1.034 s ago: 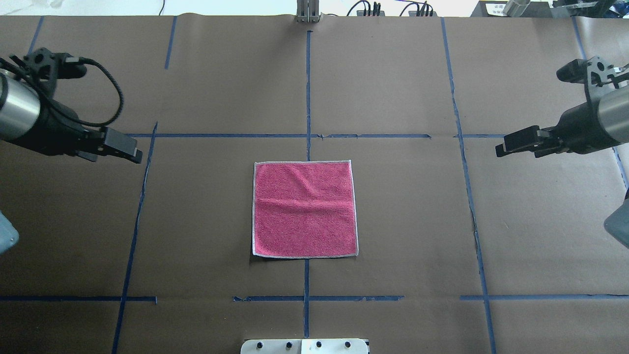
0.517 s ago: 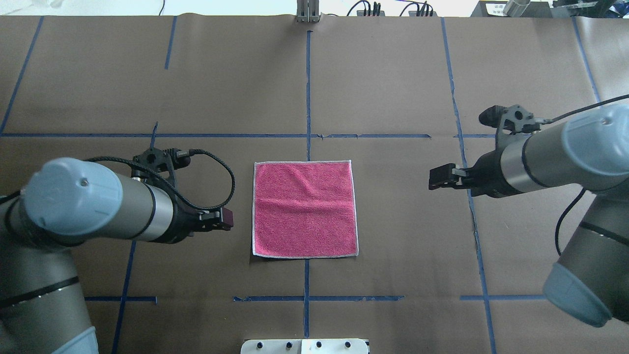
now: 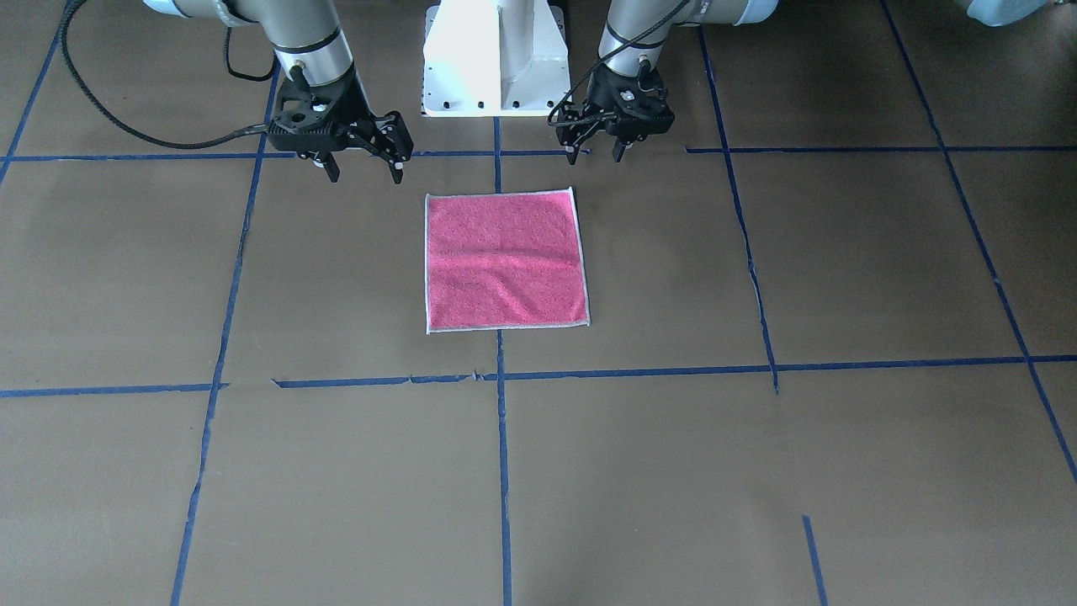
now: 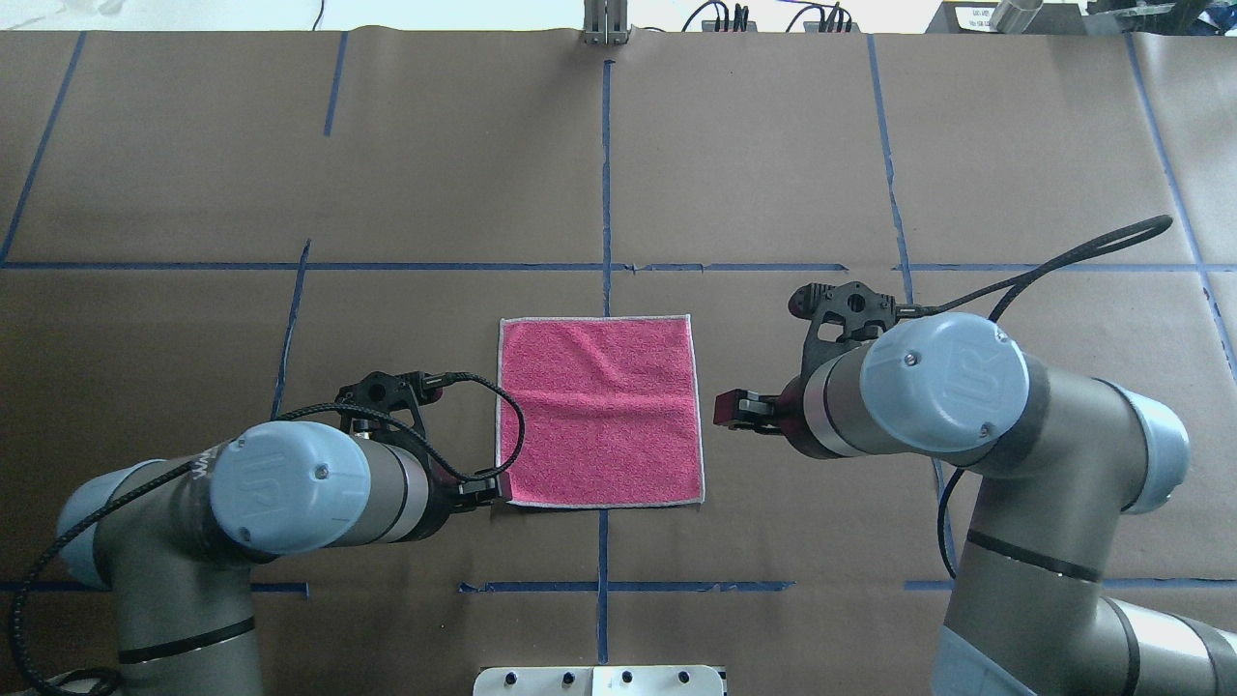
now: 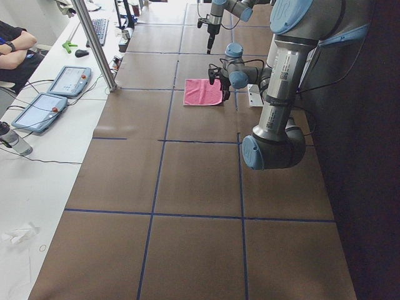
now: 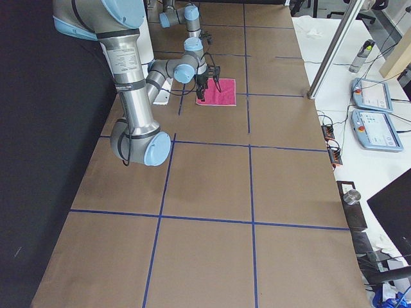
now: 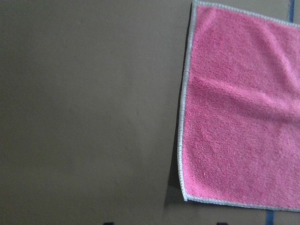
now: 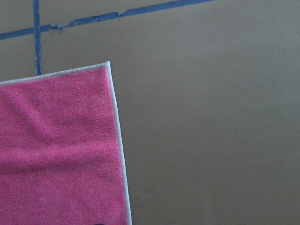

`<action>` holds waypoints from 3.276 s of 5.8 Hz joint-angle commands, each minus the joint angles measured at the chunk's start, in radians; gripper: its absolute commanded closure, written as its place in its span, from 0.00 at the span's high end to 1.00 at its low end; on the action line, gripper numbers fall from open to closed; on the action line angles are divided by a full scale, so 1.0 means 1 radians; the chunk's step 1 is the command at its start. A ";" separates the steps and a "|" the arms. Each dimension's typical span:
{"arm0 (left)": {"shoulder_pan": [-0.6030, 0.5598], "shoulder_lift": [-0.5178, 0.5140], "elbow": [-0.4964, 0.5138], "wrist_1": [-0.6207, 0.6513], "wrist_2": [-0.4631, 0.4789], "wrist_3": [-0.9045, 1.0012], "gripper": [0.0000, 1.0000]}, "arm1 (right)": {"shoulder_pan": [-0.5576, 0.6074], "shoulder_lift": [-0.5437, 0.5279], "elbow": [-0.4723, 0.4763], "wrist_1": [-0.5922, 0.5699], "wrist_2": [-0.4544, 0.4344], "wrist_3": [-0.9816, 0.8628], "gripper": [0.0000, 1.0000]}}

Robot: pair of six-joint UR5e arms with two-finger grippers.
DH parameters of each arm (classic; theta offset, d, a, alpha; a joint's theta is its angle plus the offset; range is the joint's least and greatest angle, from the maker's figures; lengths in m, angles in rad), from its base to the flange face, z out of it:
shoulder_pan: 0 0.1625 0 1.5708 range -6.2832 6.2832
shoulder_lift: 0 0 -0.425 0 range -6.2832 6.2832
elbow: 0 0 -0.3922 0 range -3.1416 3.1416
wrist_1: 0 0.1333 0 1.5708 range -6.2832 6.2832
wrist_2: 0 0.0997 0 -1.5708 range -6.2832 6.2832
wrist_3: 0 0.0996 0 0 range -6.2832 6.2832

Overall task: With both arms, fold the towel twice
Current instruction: 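Move the left and right grippers toward opposite edges of the pink towel, then lower both grippers and pinch the near corners of the pink towel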

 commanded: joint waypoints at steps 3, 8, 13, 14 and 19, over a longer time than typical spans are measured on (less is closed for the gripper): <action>0.019 -0.044 0.090 -0.027 0.030 -0.032 0.65 | -0.053 0.045 -0.051 -0.008 -0.066 0.033 0.93; -0.009 -0.099 0.175 -0.035 0.034 -0.032 0.55 | -0.068 0.043 -0.049 -0.008 -0.083 0.034 0.94; -0.010 -0.097 0.209 -0.112 0.026 -0.023 0.17 | -0.076 0.043 -0.051 -0.008 -0.085 0.036 0.94; -0.010 -0.094 0.207 -0.109 0.026 -0.023 0.17 | -0.081 0.043 -0.052 -0.008 -0.086 0.036 0.94; -0.007 -0.090 0.201 -0.104 0.023 -0.018 0.32 | -0.082 0.043 -0.052 -0.008 -0.091 0.036 0.94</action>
